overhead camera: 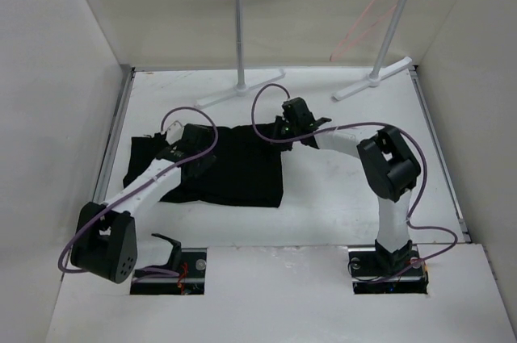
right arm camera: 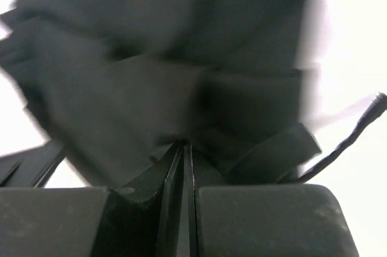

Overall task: Place the trousers on the hanger
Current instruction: Fold the trousers at the center of the board, then pick up the hanger from the clothesline, then place the trousers on the hanger.

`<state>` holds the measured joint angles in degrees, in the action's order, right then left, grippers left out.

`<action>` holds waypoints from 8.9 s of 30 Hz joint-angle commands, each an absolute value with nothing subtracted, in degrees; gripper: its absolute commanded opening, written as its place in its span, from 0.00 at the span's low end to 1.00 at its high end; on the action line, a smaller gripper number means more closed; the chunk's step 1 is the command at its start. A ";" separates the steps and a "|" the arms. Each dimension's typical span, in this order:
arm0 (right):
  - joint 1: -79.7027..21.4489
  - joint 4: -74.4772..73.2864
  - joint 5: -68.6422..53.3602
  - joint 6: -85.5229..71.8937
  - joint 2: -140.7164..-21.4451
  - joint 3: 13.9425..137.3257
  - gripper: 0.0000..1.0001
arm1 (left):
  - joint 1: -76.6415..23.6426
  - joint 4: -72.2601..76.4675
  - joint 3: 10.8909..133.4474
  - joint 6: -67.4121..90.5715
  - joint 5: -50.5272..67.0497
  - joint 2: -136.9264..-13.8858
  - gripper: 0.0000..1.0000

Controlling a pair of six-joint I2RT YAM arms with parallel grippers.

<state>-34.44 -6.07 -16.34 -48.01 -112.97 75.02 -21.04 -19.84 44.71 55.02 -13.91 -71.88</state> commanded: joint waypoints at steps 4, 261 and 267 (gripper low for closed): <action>-32.21 -4.66 -13.62 -48.25 -111.63 74.71 0.13 | -18.24 -19.42 35.87 56.25 -16.88 -68.92 0.35; -17.36 14.77 -18.01 -55.20 -77.96 24.79 0.10 | -42.93 -12.74 51.14 40.96 -38.85 -68.91 0.01; -17.01 9.95 -19.16 -53.54 -71.65 26.71 0.32 | -44.25 -17.48 62.03 39.12 -37.09 -68.20 0.01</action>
